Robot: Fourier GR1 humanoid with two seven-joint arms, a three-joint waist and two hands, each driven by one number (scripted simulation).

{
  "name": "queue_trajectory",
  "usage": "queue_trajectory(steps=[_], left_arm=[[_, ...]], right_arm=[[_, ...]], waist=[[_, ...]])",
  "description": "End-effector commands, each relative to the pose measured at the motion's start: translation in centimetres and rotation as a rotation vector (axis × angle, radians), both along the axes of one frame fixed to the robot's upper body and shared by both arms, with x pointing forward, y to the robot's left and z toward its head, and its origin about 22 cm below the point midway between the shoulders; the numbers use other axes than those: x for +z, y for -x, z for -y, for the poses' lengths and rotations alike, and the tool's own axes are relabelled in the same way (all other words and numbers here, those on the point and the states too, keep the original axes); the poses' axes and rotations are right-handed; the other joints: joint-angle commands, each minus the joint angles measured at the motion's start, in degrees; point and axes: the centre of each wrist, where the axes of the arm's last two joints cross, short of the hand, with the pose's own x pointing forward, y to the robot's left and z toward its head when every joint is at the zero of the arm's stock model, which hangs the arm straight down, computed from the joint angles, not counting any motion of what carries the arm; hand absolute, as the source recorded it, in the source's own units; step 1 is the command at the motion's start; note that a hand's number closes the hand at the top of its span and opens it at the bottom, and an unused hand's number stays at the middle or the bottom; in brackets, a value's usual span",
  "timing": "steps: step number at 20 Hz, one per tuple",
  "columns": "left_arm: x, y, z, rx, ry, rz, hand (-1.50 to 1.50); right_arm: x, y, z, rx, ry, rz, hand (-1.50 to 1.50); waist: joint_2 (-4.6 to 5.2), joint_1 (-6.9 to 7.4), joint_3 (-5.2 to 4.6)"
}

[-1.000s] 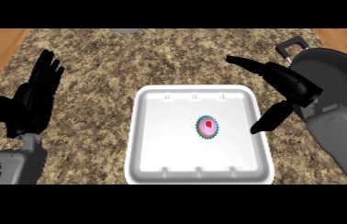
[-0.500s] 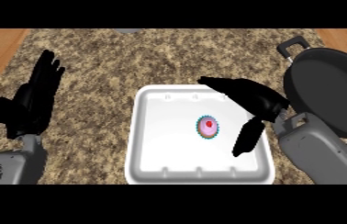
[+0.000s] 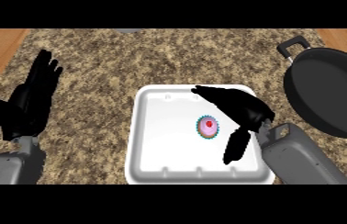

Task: Pick the cupcake from the tray and place it in the pot

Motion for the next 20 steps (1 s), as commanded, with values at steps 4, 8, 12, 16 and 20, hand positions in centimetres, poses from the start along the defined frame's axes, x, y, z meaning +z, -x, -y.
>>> queue_trajectory(steps=[4, 8, 12, 16, 20], left_arm=[[-2.0, -1.2, 0.6, 0.012, 0.016, 0.007, 0.0], [0.1, -1.6, 0.0, 0.006, -0.001, -0.005, 0.0], [-0.1, 0.4, 1.1, -0.006, 0.005, -0.002, 0.0], [-1.3, -0.6, -0.8, 0.02, 0.009, -0.01, 0.0], [-1.8, -0.9, -0.2, -0.002, -0.003, 0.01, 0.0]], right_arm=[[-3.2, -0.9, -0.3, -0.032, 0.039, 0.014, -1.5], [-4.0, -0.7, 1.9, -0.023, 0.034, 0.0, -1.5], [-6.0, 0.4, -0.8, -0.023, 0.063, 0.016, -1.5], [-6.6, -1.0, -2.1, -0.038, 0.078, 0.009, -1.5], [-7.1, -2.4, 0.3, -0.06, 0.077, -0.006, -1.5]], waist=[[0.13, 0.02, 0.01], [0.08, -0.09, 0.02], [0.02, 0.07, 0.02], [0.07, 0.12, 0.01], [0.1, 0.05, 0.01]])
